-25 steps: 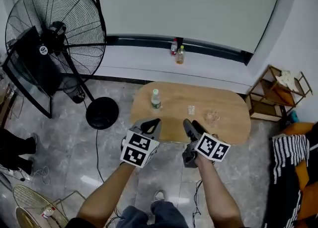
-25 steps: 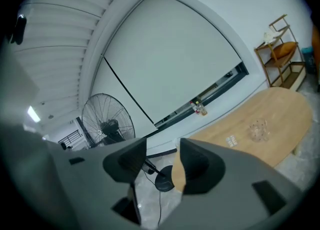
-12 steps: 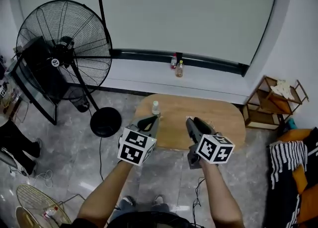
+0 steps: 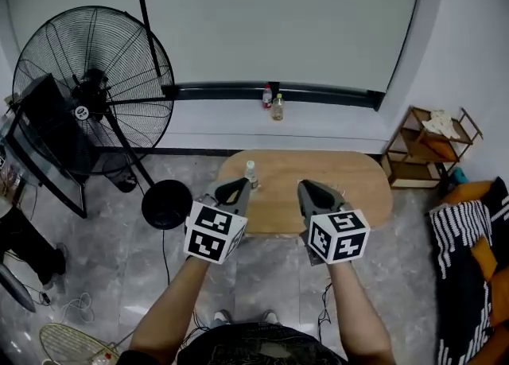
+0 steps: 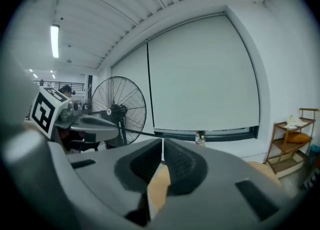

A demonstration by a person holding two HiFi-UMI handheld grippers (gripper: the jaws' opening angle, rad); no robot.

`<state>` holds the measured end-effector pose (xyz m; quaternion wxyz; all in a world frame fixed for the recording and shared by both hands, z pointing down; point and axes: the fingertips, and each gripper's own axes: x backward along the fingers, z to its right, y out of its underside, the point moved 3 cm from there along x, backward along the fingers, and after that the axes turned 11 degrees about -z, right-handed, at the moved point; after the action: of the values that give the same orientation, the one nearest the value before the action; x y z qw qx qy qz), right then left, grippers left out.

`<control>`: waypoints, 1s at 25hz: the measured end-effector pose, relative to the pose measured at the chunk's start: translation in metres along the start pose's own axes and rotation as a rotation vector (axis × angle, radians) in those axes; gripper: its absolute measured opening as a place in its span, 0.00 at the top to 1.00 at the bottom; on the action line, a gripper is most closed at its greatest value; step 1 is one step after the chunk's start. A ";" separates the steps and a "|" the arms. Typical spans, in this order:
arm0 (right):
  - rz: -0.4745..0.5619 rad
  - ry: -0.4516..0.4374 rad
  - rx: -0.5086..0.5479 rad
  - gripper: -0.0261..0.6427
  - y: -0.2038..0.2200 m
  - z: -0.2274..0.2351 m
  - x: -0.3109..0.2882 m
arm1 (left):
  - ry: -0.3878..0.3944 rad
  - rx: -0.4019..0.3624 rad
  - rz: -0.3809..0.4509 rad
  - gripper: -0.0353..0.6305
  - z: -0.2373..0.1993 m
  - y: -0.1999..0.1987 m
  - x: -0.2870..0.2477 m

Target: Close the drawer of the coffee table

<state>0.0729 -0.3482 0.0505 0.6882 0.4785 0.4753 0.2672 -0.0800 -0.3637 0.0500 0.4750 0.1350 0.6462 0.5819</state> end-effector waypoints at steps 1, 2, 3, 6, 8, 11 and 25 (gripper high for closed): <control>0.003 0.008 0.000 0.94 0.000 -0.004 0.000 | 0.008 0.000 0.001 0.94 -0.003 0.001 0.001; 0.006 0.015 -0.002 0.95 -0.001 -0.008 0.000 | 0.014 0.005 0.005 0.94 -0.007 0.003 0.003; 0.007 0.020 -0.001 0.95 -0.001 -0.011 -0.001 | 0.018 0.012 0.010 0.94 -0.011 0.003 0.005; 0.010 0.037 0.009 0.95 -0.001 -0.020 -0.001 | 0.026 0.019 0.024 0.94 -0.020 0.005 0.008; 0.016 0.046 0.008 0.95 -0.002 -0.022 0.001 | 0.034 0.023 0.030 0.94 -0.022 0.006 0.009; 0.023 0.056 0.021 0.95 -0.003 -0.027 0.003 | 0.043 0.024 0.033 0.94 -0.024 0.009 0.012; 0.029 0.058 0.024 0.95 -0.006 -0.034 0.004 | 0.026 0.035 0.043 0.94 -0.034 0.011 0.023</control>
<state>0.0433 -0.3331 0.0404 0.6643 0.4859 0.4911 0.2853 -0.1220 -0.3646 0.0447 0.4517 0.1496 0.6594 0.5821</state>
